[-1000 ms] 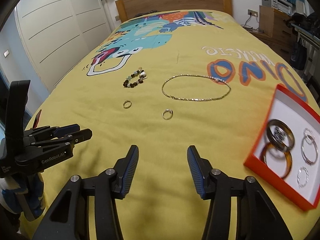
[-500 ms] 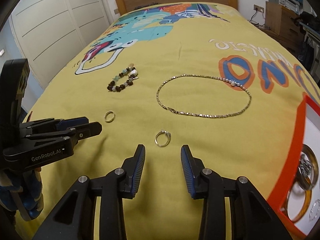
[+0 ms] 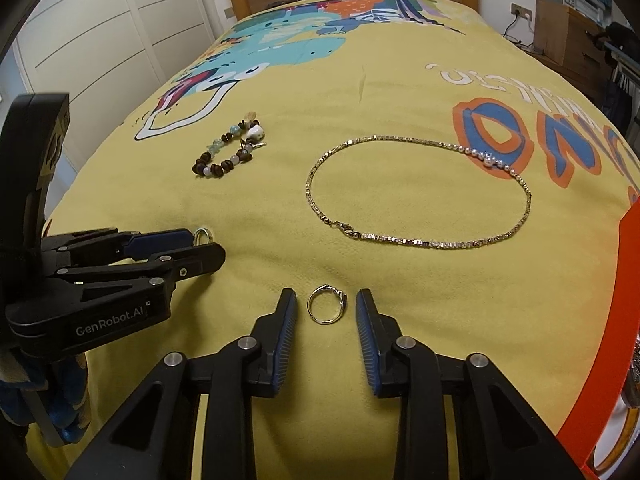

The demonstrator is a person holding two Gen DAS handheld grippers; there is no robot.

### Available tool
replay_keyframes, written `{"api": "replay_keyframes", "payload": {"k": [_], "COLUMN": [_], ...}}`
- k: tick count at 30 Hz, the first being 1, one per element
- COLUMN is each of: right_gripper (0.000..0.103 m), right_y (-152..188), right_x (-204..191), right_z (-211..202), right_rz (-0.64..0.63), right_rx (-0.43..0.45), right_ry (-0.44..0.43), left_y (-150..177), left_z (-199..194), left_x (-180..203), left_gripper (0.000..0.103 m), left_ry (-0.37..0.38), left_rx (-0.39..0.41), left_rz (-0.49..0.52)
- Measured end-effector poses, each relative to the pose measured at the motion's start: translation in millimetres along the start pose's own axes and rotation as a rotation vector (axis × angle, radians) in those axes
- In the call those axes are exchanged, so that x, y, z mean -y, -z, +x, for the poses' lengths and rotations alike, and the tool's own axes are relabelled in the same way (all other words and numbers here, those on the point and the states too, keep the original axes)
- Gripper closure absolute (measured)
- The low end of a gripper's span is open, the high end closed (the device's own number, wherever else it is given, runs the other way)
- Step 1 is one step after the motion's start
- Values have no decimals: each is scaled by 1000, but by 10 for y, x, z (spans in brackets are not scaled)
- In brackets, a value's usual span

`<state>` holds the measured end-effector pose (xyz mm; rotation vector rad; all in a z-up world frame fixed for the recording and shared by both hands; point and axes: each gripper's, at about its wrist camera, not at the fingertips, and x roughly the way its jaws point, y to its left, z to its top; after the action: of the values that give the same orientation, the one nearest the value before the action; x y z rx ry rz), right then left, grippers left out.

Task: Organize jewelry
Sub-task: 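Grasp a small silver ring with the left tool while the right grasps another ring, then carry both rings into the red box and open both tools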

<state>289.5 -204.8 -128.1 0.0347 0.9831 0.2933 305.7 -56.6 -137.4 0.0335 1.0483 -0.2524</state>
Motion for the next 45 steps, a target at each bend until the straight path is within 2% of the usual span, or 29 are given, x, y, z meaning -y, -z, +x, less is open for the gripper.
{"api": "replay_keyframes", "payload": {"k": [2,12,22,28,37,45], "right_gripper": [83,83,83,83,83,83], "right_y": [6,72,159,315,676,1015], "right_x": [-15,-8,-28,77,579,1303], "right_z": [8,-236,-924,-1379,-1982,-2270], "right_rz": [-6,12,23,53,114,192], "right_rx": [-3,30,115,163,209,214], "right_ry": [0,-11,-5,17,102,195], "left_y": [3,105,225,342,426,375], "left_z": [-5,-298,-885,-1155,-1392,-1303], "left_x": [-7,46,281,511,1095,1803], "left_gripper": [84,84,84,84,84,84], "left_ry": [-10,-12,-13,12,60,122], "left_rx": [0,33,95,112,125,107], "left_rz": [7,21,45,60,118,189]}}
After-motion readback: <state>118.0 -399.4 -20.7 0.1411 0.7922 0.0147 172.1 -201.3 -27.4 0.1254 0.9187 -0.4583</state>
